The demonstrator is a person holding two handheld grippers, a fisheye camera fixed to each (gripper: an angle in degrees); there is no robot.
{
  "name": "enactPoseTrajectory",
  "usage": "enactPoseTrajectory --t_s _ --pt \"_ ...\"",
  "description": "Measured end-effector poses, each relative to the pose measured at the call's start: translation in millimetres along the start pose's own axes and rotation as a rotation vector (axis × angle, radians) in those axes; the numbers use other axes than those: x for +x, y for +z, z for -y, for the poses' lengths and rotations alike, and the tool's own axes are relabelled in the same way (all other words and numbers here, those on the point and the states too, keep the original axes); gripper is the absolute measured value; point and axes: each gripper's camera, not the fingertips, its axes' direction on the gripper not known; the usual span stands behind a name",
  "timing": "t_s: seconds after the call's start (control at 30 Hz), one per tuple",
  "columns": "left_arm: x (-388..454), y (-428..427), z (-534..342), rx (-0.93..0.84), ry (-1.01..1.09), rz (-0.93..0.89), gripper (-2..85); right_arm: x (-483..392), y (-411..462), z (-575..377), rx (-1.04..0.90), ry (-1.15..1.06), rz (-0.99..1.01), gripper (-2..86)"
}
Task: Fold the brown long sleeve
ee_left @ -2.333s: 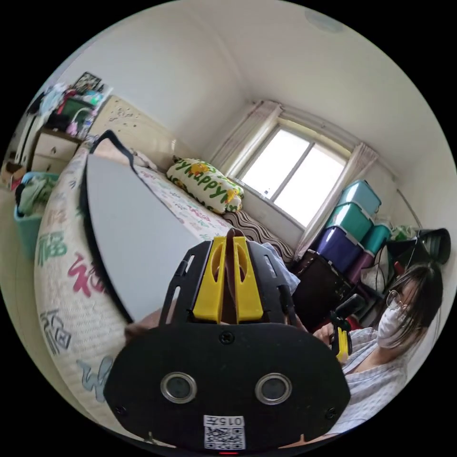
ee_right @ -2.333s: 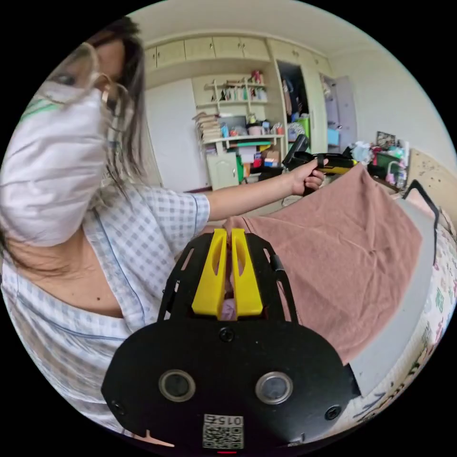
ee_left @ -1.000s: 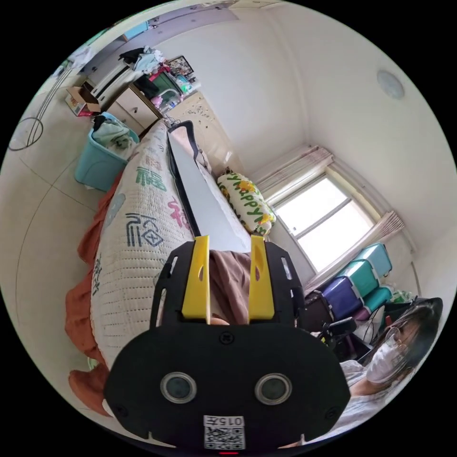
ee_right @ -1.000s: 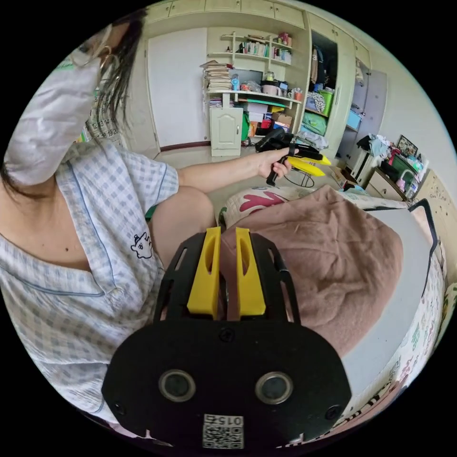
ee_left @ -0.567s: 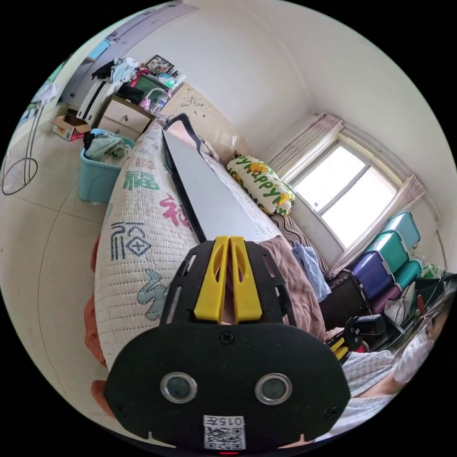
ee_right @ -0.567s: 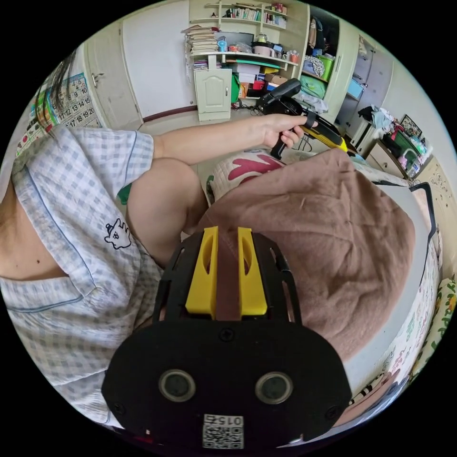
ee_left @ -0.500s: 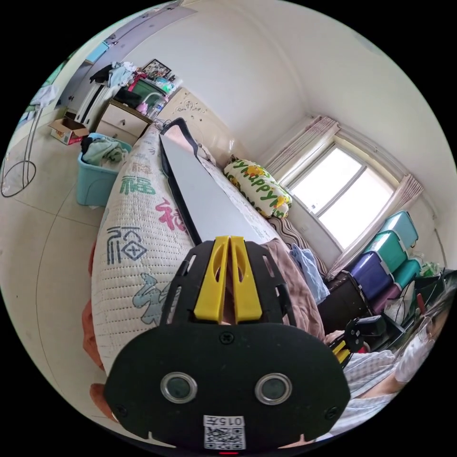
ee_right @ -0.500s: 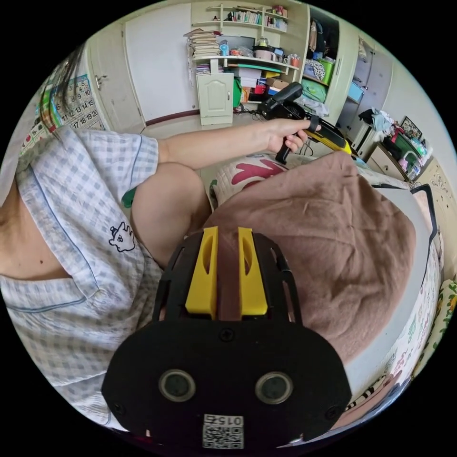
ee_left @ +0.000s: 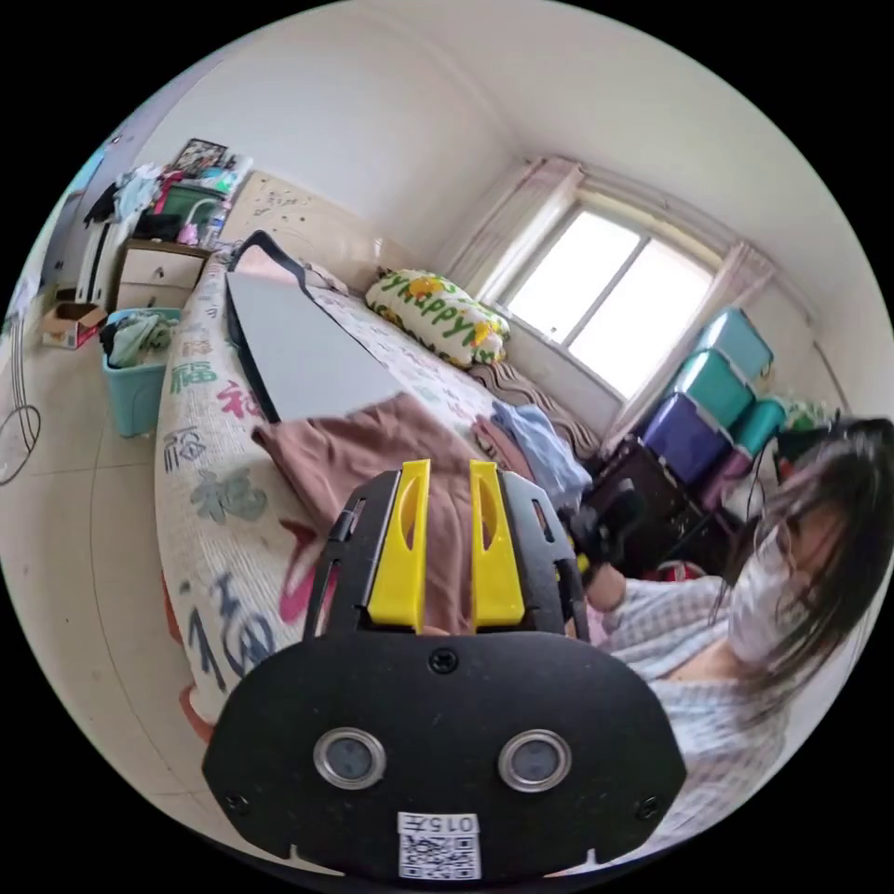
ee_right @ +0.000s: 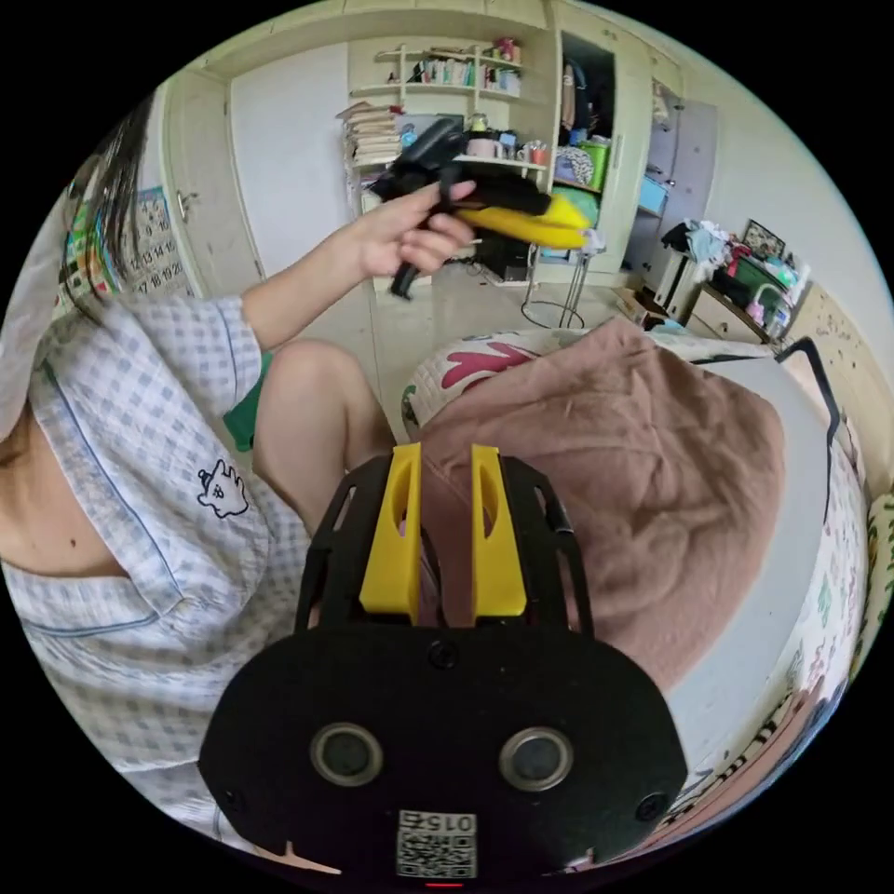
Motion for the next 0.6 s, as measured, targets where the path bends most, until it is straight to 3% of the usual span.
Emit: enactPoseTrajectory --t_s 0.17,0.23,0.3,0.37,0.43,0.6 --pt "66.4 15.0 -123.2 0.074 0.009 0.155 9.5 31.4 -71.0 -50.9 0.183 0.11 -0.035 8.2" --pt "58.9 23.1 -171.4 0.129 -0.13 0.248 9.4 45.7 -107.0 -82.0 0.288 0.156 -0.062 8.0" --pt "38.0 26.7 -194.7 0.157 -0.256 0.208 9.7 57.1 -129.7 -106.7 0.37 0.228 -0.099 7.5" --pt "23.1 32.2 -201.8 0.164 -0.293 0.099 10.4 66.4 -147.0 -129.5 0.447 0.283 -0.123 6.6" --pt "21.6 43.3 -190.7 0.115 -0.26 0.144 10.9 76.7 -160.5 -149.1 0.487 0.315 -0.084 5.9" --pt "16.8 69.2 -170.9 0.05 -0.227 0.144 10.8 82.8 -160.7 -154.0 0.371 0.289 -0.052 6.5"
